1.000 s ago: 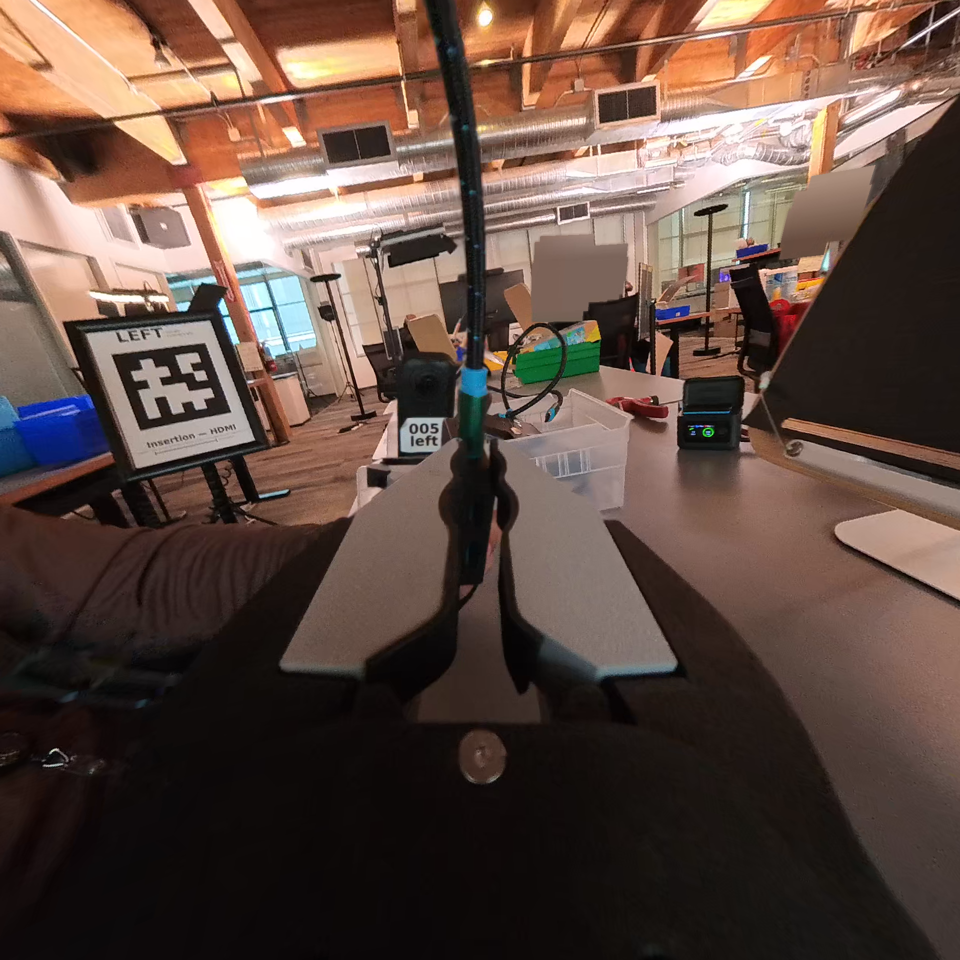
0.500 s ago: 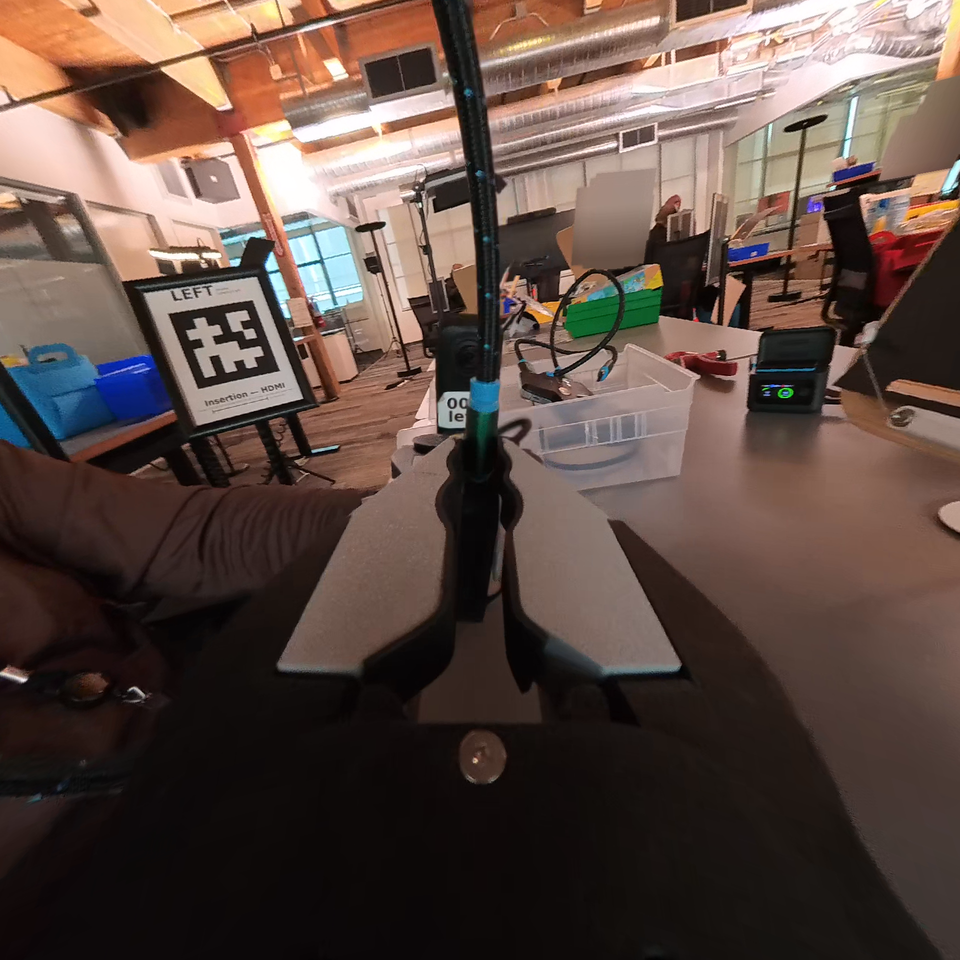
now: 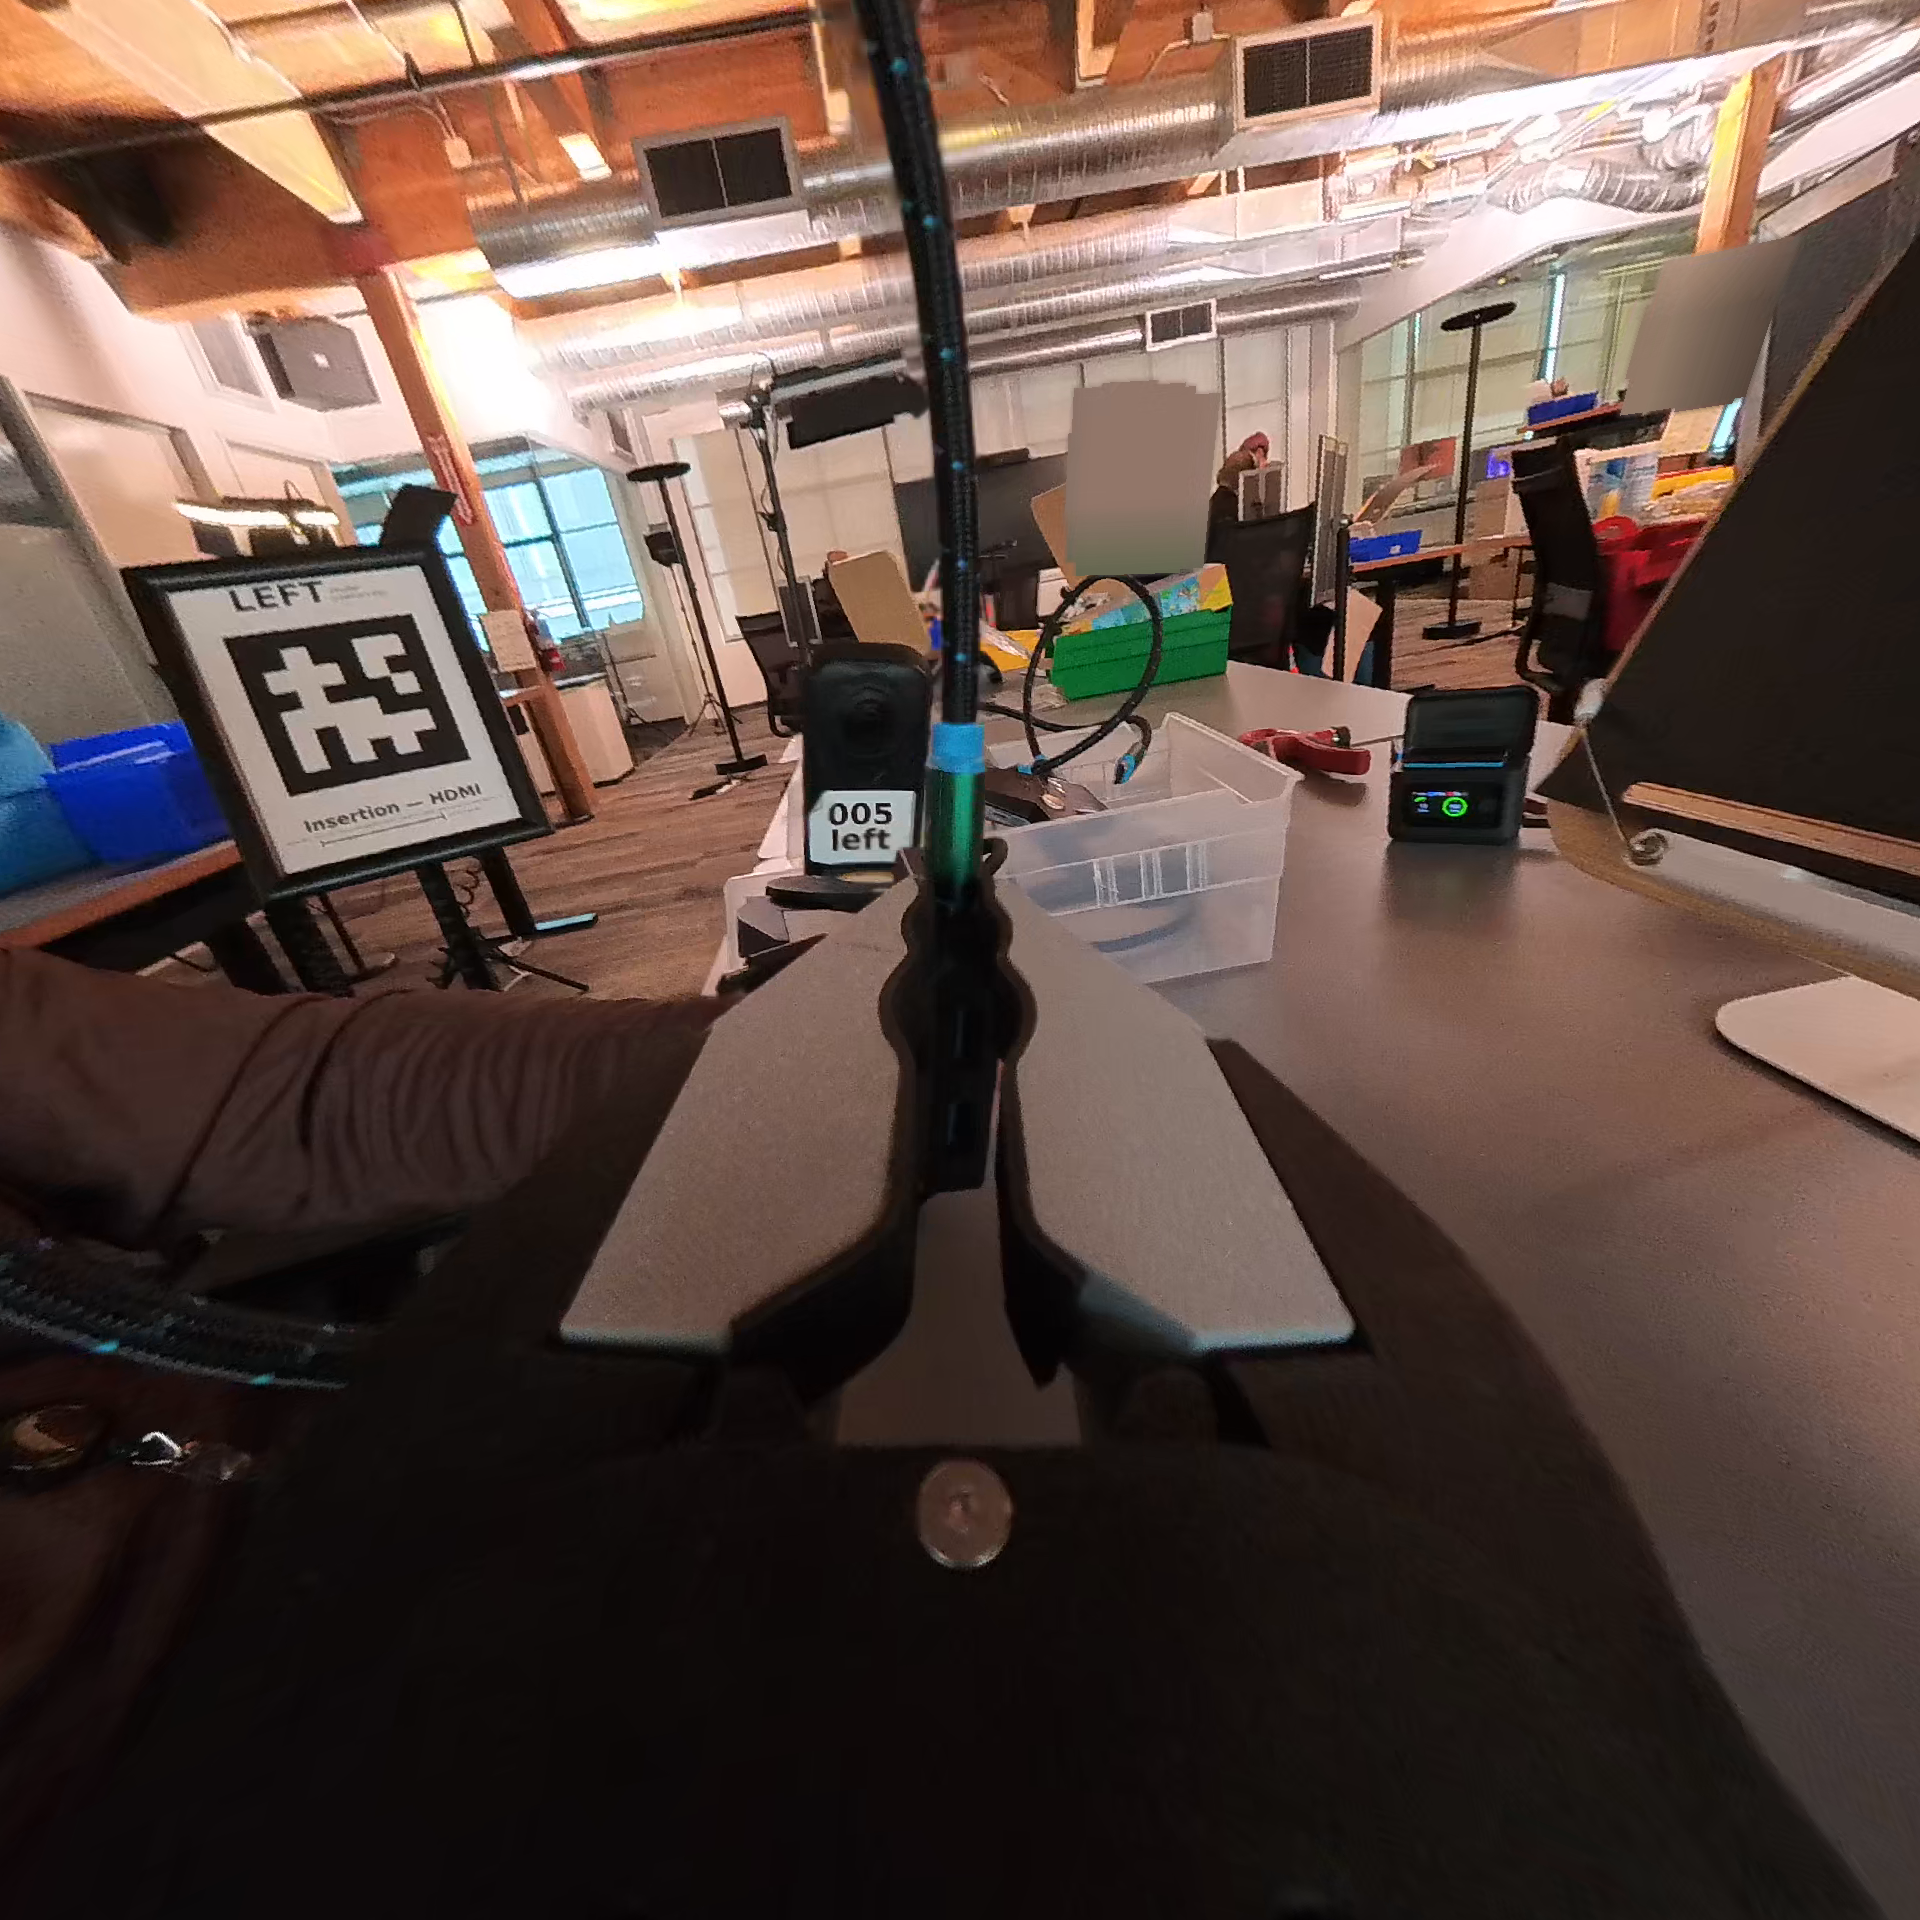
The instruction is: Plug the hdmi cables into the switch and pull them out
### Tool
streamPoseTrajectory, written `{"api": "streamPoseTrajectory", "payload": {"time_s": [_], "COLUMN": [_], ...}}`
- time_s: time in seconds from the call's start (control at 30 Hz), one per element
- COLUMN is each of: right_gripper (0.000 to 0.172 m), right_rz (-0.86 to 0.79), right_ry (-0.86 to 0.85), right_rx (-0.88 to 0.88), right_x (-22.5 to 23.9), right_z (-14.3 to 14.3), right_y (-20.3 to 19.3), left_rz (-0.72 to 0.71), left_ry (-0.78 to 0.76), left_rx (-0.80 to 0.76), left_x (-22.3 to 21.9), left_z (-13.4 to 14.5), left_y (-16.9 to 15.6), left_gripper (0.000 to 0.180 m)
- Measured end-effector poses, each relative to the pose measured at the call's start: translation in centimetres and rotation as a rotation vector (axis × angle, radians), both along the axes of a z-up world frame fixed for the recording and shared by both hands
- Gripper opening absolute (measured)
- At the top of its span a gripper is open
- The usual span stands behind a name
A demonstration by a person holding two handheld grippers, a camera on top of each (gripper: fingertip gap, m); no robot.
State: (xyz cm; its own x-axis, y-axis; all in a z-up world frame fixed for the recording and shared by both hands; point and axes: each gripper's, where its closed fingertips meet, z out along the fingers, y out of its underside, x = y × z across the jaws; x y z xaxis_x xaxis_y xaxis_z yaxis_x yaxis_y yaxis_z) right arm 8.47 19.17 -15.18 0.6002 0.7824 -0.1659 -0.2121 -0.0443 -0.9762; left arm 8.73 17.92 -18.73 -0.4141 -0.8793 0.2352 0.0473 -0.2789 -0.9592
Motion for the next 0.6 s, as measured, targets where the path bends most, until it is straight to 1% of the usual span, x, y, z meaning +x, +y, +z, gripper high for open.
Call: {"api": "streamPoseTrajectory", "payload": {"time_s": [0.13, 0.2, 0.37, 0.43, 0.53, 0.6], "right_gripper": [0.007, 0.009, 0.007, 0.007, 0.007, 0.007], "right_rz": [-0.074, -0.082, -0.067, -0.036, -0.034, -0.048], "right_ry": [-0.104, -0.131, -0.128, -0.087, -0.054, -0.031], "right_rx": [0.015, 0.03, 0.029, 0.026, 0.003, 0.0], "right_x": [0.14, -0.01, -0.08, -0.27, -0.2, -0.17], "right_z": [-0.84, -0.9, -0.78, -0.41, -0.51, -0.41], "right_y": [0.53, 0.49, 0.28, 0.03, 0.4, 0.76], "left_rz": [0.015, 0.012, -0.012, -0.031, 0.017, 0.022], "left_ry": [0.04, 0.042, 0.034, 0.017, 0.029, 0.03], "left_rx": [0.001, 0.006, -0.003, -0.016, 0.021, -0.008], "left_x": [0.37, 0.39, 0.28, 0.14, 0.25, 0.27], "left_z": [-0.72, -0.76, -0.61, -0.3, -0.52, -0.42], "left_y": [0.26, 0.15, -0.16, -0.42, 0.13, 0.45], "left_gripper": [0.011, 0.011, 0.011, 0.011, 0.011, 0.011]}}
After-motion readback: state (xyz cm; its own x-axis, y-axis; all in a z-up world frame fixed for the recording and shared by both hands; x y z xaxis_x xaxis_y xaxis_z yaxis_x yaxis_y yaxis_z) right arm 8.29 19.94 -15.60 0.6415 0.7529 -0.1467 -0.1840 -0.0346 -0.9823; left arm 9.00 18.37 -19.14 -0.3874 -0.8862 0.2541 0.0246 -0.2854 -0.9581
